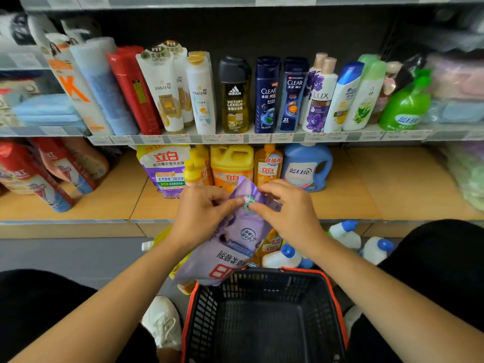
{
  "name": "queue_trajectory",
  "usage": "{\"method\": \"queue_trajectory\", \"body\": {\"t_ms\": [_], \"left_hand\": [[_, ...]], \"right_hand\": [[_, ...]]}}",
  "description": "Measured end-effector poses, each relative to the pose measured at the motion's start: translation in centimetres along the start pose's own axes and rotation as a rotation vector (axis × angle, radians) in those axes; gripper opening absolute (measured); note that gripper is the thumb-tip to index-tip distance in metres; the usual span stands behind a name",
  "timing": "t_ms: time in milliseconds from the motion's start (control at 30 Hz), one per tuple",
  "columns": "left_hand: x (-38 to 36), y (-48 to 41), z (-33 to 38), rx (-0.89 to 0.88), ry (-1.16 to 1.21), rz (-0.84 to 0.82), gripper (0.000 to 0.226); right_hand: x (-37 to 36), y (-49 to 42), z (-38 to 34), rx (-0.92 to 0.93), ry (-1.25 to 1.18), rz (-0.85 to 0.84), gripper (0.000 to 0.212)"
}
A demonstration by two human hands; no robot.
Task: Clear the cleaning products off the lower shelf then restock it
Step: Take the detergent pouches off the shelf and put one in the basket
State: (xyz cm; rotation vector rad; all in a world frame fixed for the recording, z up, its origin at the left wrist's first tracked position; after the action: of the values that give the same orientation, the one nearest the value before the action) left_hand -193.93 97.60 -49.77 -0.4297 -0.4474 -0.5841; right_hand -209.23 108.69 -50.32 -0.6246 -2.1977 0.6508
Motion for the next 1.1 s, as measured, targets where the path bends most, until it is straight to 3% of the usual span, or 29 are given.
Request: {"method": "queue_trajectory", "body": {"t_ms": [233,367,467,567,700,867,967,1100], "left_hand": [[-0.5,-0.9,1.0,-0.060,0.024,0.009,0.056],[-1.0,-2.6,1.4,-0.040,0.130,-0.018,0.037],[-1.5,-3.2,0.7,0.029,0.202,-0.153,0.013],[-2.4,-3.0,-1.0,0.138,0.158,-0.341,0.032],[-3.0,-2.4,-2.6,0.208,0.062,-0.473,0.036],[-1.8,-2.2,-3.8,0.247,0.046,-0.434,0.022],[-1.3,-1.7,-4.5,0.339,0.206,-0.374,0.016],[-1.0,-0.9,-4.8,0.339,0.251,-0.194,0.018]], "right_hand": [[2.0,-2.0,0.2,0.016,-0.005,0.010,0.011],[3.3,-3.3,-0.1,0.030,-0.010,0.043,0.019],[4.3,-3.7,0.1,0.030,0.015,0.106,0.024],[5.7,-3.8,0.4,0.031,0.000,0.164,0.024],[8.0,-3.7,1.1,-0.031,-0.031,0.270,0.021],[10.5,-3.2,2.6,-0.151,-0.107,0.427,0.013],[10.8,-3.0,3.3,-0.184,-0.151,0.480,0.015],[10.1,-3.2,4.1,-0.197,-0.163,0.477,0.021]]}}
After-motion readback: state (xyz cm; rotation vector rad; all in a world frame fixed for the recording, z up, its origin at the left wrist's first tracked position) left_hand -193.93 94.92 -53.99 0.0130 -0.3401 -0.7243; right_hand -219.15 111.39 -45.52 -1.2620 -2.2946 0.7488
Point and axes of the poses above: each hand's wrist, its own y-axis away from the middle knuckle, its own x-axis out of the back of the hand, z = x × y, the point moved 4 cm from there along -y, towards the middle knuckle, and after that the axes turned 11 degrees about x, right-handed, at the moved point
